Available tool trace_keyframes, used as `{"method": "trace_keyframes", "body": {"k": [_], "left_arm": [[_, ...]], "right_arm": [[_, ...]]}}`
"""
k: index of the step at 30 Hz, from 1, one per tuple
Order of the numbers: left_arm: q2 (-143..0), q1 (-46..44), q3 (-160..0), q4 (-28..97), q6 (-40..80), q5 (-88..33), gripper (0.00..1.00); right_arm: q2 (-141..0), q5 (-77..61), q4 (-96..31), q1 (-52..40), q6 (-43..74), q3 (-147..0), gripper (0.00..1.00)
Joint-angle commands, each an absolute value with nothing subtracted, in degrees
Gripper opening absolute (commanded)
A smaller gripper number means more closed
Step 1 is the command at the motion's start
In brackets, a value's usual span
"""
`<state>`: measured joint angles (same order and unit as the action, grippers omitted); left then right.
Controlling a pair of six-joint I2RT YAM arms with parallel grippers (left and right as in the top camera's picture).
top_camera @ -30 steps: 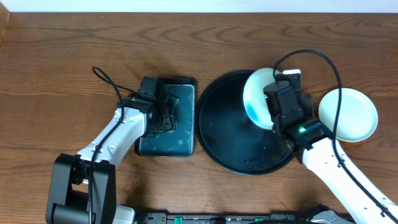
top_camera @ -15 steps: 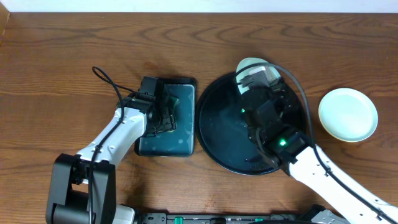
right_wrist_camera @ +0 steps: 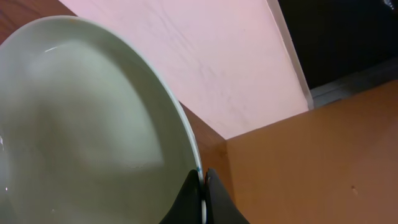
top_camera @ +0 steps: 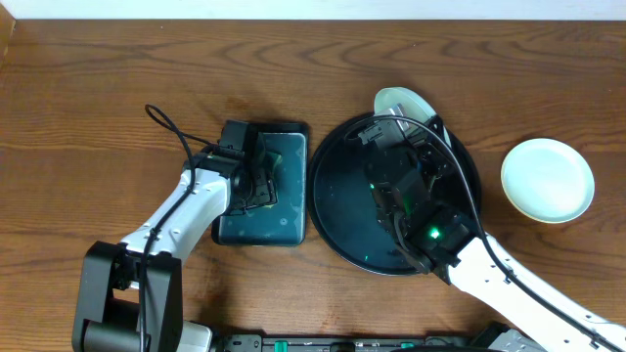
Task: Clean dirty plates on tray and stack at the side
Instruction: 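Carry the white plate right and lower it onto the plate stack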
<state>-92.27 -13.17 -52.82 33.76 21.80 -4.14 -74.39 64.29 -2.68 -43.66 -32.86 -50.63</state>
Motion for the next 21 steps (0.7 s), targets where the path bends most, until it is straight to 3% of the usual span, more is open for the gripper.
{"method": "trace_keyframes", "body": {"k": [1, 12, 21], "left_arm": [[-92.7, -13.0, -52.4, 33.8, 21.7, -4.0, 0.74], [-92.7, -13.0, -52.3, 33.6, 21.7, -4.0, 0.74], [-92.7, -13.0, -52.3, 33.6, 21.7, -4.0, 0.75]], "right_arm": [[-73.5, 66.2, -2.3, -44.3, -34.0, -50.6, 0.01], [-73.5, 66.2, -2.1, -44.2, -32.6, -50.6, 0.01], [-73.8, 55.5, -13.8, -38.9, -2.1, -50.6, 0.01]]}}
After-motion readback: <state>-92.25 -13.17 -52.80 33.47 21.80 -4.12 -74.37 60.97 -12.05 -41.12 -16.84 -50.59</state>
